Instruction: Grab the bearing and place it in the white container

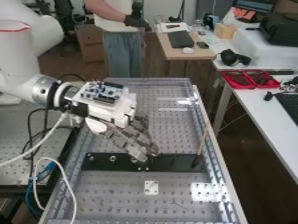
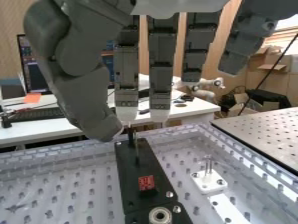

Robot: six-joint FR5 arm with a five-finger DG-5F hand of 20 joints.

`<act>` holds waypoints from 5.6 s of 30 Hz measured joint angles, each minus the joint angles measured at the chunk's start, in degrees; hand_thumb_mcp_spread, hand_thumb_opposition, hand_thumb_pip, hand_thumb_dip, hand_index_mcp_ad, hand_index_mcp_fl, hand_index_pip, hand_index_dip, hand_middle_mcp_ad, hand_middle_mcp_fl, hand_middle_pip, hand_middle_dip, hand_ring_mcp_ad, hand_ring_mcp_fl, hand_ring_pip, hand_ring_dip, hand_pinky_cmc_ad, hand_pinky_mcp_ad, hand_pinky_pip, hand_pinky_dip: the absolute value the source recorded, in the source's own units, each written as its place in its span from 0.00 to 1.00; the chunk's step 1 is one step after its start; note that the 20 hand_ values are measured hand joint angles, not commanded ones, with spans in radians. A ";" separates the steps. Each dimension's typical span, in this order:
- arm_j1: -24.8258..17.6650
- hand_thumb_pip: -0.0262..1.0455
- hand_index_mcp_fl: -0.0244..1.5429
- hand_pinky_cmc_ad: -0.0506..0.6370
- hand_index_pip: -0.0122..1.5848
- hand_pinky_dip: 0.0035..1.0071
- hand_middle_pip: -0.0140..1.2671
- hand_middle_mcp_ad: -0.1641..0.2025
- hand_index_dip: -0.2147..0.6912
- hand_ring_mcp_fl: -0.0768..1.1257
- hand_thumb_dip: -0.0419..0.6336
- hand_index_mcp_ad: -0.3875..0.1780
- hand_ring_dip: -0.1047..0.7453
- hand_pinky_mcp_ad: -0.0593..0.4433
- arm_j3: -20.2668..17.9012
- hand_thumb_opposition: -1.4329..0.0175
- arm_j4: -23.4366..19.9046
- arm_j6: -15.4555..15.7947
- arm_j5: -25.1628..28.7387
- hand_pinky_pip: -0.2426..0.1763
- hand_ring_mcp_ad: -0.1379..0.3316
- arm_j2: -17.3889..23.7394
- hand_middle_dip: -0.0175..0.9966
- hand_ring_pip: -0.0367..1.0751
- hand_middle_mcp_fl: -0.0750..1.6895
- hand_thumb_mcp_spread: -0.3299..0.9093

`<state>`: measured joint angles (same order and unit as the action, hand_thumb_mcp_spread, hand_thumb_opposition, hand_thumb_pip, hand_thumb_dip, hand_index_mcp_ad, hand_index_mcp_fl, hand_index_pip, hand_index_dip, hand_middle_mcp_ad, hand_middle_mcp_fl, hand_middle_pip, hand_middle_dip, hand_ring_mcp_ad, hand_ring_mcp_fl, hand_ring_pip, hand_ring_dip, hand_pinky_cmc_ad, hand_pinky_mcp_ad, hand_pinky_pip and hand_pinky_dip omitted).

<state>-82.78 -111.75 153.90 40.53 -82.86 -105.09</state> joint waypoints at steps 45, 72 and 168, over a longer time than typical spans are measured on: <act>7.19 0.63 0.20 0.55 0.75 0.17 0.36 0.61 0.32 0.17 0.57 0.49 0.74 0.60 1.12 0.40 -6.70 8.82 -15.63 0.40 0.45 -8.46 0.69 0.12 0.37 0.68; 6.65 0.58 0.20 0.53 0.80 0.17 0.42 0.58 0.32 0.20 0.56 0.48 0.80 0.57 -2.37 0.40 -11.77 8.03 -14.17 0.40 0.43 -8.64 0.73 0.13 0.36 0.70; 5.48 0.57 0.24 0.51 0.75 0.17 0.44 0.54 0.29 0.24 0.53 0.49 0.83 0.57 -3.99 0.41 -16.05 7.00 -11.74 0.40 0.40 -9.87 0.77 0.20 0.36 0.73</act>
<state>-77.31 -115.74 137.85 47.54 -94.60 -114.96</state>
